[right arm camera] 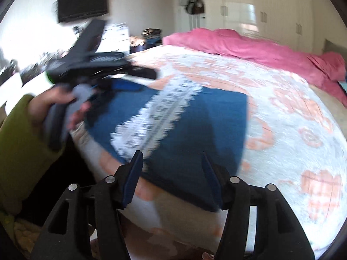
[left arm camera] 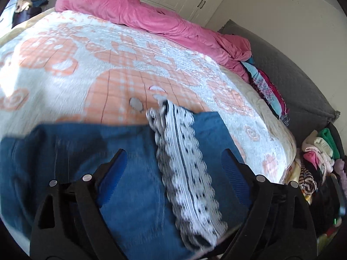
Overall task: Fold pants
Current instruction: 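Lift the leg end and fold it over toward the waistband with both tools, then open both tools and release the folded denim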
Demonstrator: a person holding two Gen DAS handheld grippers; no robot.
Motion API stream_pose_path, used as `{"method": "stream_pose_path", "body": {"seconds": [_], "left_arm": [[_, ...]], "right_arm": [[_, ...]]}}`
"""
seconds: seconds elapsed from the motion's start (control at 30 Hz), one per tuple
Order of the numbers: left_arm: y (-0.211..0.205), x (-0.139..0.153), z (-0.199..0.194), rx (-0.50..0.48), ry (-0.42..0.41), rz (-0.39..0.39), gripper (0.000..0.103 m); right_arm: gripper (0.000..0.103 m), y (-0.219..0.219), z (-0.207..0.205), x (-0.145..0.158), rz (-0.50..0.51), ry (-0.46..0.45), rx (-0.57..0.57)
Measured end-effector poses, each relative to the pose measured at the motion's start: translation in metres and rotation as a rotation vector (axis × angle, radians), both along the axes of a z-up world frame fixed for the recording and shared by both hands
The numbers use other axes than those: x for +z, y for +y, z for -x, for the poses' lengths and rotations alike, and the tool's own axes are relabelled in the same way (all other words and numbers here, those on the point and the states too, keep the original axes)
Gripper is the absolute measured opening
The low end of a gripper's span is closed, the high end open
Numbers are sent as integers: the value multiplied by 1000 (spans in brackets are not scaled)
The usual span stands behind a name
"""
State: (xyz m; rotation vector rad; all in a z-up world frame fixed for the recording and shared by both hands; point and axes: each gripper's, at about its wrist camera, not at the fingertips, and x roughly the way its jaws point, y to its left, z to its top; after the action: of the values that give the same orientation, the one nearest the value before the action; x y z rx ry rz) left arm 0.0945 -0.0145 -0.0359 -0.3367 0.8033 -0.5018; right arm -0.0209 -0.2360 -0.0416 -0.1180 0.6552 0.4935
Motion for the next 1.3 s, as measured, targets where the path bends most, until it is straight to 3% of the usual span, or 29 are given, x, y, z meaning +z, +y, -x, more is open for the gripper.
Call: {"method": "stream_pose_path", "body": {"seconds": [0.13,0.27,0.67,0.73,0.8,0.97,1.1,1.17,1.3], "left_arm": [[1,-3,21,15,19,-16,81],[-6,-8,32,14,33,-80,81],[-13,-13,49,-8,64,-139,80],[-16,-14,50,-20,75,-138,69],[-19,-18,51,-46,97,-119,50],[-34,-39,56,-67,156,-136,45],[-51,-40,63,-66,117,-202,45],[-59,-38,67,-84,96,-236,26],[-61,-38,79,-102,84,-271,21]], "right_arm": [[55,-24,-8,-4,-23,32,-96],[55,-43,-20,-11,-80,88,-161],[55,-53,-38,-21,-161,171,-201],[55,-50,-40,-23,-166,180,-187],[55,-46,-42,-26,-172,197,-163],[56,-41,-39,-31,-139,184,-157],[57,-36,-37,-32,-115,170,-151],[57,-34,-35,-32,-105,165,-150],[57,-33,-31,-32,-87,158,-137]]}}
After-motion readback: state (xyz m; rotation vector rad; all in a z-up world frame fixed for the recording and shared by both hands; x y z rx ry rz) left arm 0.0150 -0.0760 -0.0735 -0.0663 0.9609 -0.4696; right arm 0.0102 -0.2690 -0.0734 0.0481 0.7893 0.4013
